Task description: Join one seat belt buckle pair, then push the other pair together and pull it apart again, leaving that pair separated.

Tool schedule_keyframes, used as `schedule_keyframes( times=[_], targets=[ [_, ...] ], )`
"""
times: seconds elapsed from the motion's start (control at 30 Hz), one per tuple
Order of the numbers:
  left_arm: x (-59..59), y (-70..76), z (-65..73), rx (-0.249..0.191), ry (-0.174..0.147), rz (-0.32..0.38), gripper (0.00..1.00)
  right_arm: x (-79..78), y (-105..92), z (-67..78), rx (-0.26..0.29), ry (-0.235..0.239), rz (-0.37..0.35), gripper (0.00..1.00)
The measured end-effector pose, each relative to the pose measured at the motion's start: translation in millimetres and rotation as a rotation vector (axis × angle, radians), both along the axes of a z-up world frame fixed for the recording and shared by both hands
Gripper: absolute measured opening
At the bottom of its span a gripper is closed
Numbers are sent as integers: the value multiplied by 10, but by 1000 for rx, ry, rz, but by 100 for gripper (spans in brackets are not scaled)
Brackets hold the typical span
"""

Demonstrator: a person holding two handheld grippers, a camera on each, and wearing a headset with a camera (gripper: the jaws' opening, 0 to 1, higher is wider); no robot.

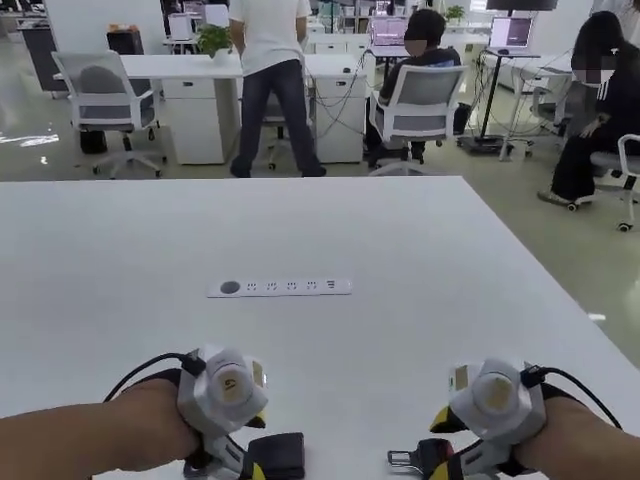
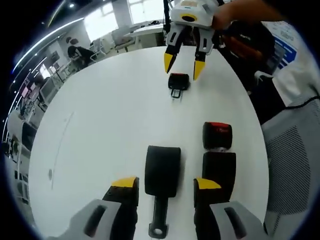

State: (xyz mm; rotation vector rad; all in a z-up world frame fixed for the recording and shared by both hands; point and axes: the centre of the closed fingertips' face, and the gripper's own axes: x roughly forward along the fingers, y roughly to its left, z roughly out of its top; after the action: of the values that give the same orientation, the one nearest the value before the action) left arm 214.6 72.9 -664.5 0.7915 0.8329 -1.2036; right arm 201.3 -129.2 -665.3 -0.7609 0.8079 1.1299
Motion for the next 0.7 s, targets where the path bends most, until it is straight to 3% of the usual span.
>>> schedule_keyframes(
  times=[0.07,0.17,0.2,0.27,0.37,0.4,0.43,0.47,0.5,0.53,0.63,0.7],
  targets=[
    [50,-10,-40,0,2,-3,45,24,-35,-27,-8,6,14,37],
    [0,-88,-39,10,13,-35,44,78,-77,-133,-17,20,27,37],
    [-25,-82,-88,36,33,-57,44,83,-85,-165,-20,26,29,36],
    [12,-98,-169,42,38,-58,43,40,-95,-209,-32,37,43,35],
    [30,-100,-264,55,55,-63,42,21,-98,-276,-9,67,40,33],
    [32,-83,-296,70,58,-78,40,16,-110,-286,-18,66,50,33],
    [27,-69,-312,78,64,-82,37,-1,-172,-331,-72,56,101,33],
    [37,-59,-314,85,61,-83,35,-2,-105,-323,-23,60,100,33],
    [46,-47,-300,89,57,-80,34,-14,-147,-336,-42,86,73,32],
    [45,-105,-272,48,73,-63,34,14,-120,-352,-31,79,85,32],
    [20,-91,-259,58,56,-99,34,21,-122,-366,-15,122,80,32],
    [8,-91,-253,53,54,-106,33,5,-107,-351,-16,125,94,32]
  ],
)
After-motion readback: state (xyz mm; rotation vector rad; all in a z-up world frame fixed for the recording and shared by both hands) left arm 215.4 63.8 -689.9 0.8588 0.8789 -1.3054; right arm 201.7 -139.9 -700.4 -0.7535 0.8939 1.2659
